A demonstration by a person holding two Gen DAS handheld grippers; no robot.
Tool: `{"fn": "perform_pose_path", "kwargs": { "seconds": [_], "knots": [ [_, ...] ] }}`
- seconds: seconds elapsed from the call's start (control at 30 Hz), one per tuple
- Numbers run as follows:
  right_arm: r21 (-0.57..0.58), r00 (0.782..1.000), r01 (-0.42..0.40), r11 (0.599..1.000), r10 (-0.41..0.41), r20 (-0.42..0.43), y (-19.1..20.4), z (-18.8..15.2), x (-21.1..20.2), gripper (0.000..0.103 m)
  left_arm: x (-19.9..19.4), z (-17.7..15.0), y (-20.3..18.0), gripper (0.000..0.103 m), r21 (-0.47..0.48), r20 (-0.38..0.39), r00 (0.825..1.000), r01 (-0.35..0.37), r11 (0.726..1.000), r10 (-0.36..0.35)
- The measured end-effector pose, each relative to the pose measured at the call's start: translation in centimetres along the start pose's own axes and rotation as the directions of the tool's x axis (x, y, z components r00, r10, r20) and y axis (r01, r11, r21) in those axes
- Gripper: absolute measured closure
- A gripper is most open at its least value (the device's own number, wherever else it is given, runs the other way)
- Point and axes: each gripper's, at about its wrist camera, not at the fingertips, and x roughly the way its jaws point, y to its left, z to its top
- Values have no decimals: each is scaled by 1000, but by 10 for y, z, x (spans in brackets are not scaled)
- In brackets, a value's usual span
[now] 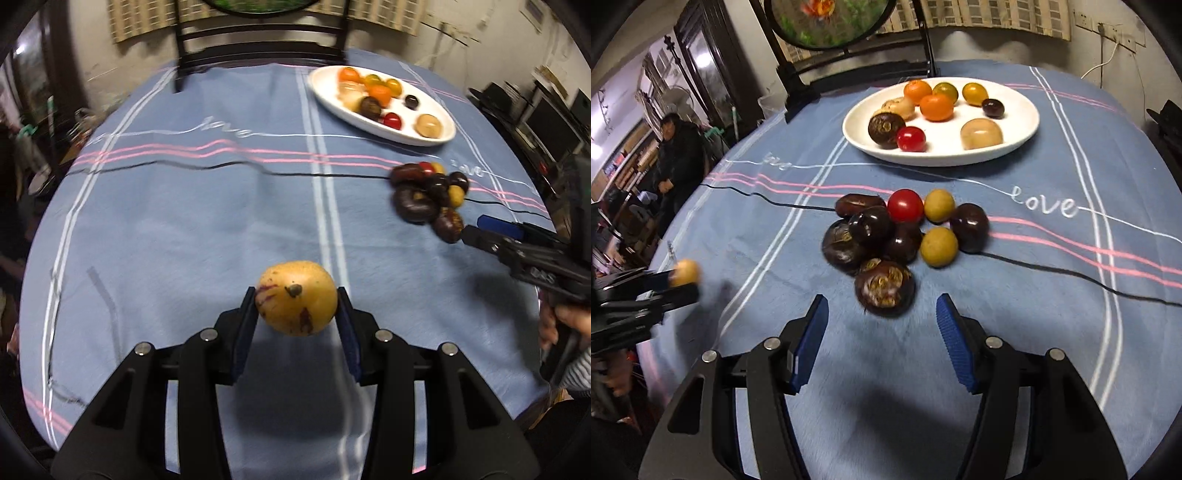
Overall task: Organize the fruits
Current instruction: 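Grasp the yellow speckled fruit with the left tool while the right tool grasps a dark patterned fruit, then carry both fruits to the plate and open both tools to release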
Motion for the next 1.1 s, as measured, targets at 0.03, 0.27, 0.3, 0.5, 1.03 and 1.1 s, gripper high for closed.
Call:
{"fn": "perform_pose_path", "kwargs": {
  "seconds": [0.03, 0.27, 0.3, 0.5, 1.03, 1.1],
  "knots": [
    [-8, 1000, 14, 1000, -14, -4, 2, 2, 5, 50, -3, -3, 5, 61, -11, 1, 1000, -7, 1000, 7],
    [-71, 997, 65, 995, -68, -33, 9, 5, 27, 60, -12, -13, 20, 61, -45, 5, 1000, -27, 999, 27],
    [-73, 997, 66, 995, -68, -33, 9, 5, 28, 60, -12, -13, 20, 61, -48, 4, 1000, -26, 999, 26],
    [-86, 998, 57, 995, -60, -31, 9, 1, 27, 62, -8, -10, 15, 61, -35, 2, 1000, -4, 999, 4],
    [15, 998, 57, 998, -57, 31, -25, -15, -39, 62, 24, 30, -28, 61, 40, -2, 997, 82, 996, -82],
    [37, 996, 72, 997, -74, 55, -37, -9, -48, 62, 32, 46, -40, 61, 70, -1, 995, 100, 992, -100]
  ]
}}
